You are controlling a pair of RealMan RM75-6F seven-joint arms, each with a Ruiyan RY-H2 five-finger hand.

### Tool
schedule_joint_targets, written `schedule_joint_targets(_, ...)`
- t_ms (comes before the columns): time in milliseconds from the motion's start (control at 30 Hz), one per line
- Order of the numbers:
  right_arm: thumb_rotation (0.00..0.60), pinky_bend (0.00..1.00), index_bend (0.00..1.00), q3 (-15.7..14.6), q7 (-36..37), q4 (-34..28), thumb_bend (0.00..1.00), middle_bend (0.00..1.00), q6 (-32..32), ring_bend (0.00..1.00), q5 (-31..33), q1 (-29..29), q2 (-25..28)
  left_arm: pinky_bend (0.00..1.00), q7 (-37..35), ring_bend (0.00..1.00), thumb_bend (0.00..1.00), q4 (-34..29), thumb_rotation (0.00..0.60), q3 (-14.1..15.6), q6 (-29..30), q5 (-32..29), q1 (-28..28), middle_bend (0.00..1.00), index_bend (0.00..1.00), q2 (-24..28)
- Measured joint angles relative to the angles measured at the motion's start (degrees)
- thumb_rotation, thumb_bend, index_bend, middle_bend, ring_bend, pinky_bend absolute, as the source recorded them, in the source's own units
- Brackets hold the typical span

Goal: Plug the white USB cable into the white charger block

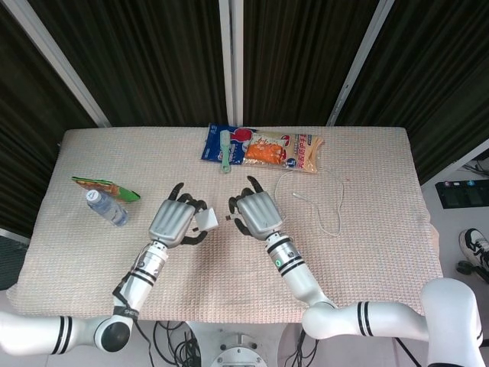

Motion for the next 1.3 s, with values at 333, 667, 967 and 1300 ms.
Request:
schedule_joint_targets(333,0.600,0.09,0.61,0.9,0.9,0.9,0.42,0.53,1.1,0.31,3.6,1.8,-1.1,0.02,2.1,0.24,0.29,0.0,0.476,0.6,2.5,0.6,-1.0,0.42,0.45,-1.7)
schedule_joint_targets(667,0.600,0.09,0.61,0.6,2.5,1.1,0.42,0.53,1.1,0.31,5.5,2.8,-1.5,0.02,3.9,0.24,0.29,0.6,0.479,0.8,4.2,0.6,-1.8,0.42,0.45,-3.1)
schedule_joint_targets(967,0.600,0.09,0.62,0.4,2.8,1.1,0.42,0.53,1.7,0.31,6.4,3.8,-1.5,0.02,5.9,0.23,0.29,1.1,0.478,1.3,5.4,0.7,-2.4,0.42,0.45,-4.2)
schedule_joint_targets(1300,0.600,0.09,0.62,0.0,3.1,1.6,0.42,0.53,2.0,0.31,7.1,4.5,-1.9,0.02,6.8,0.24,0.29,0.9,0.478,1.4,6.0,0.4,-2.7,0.42,0.45,-4.8)
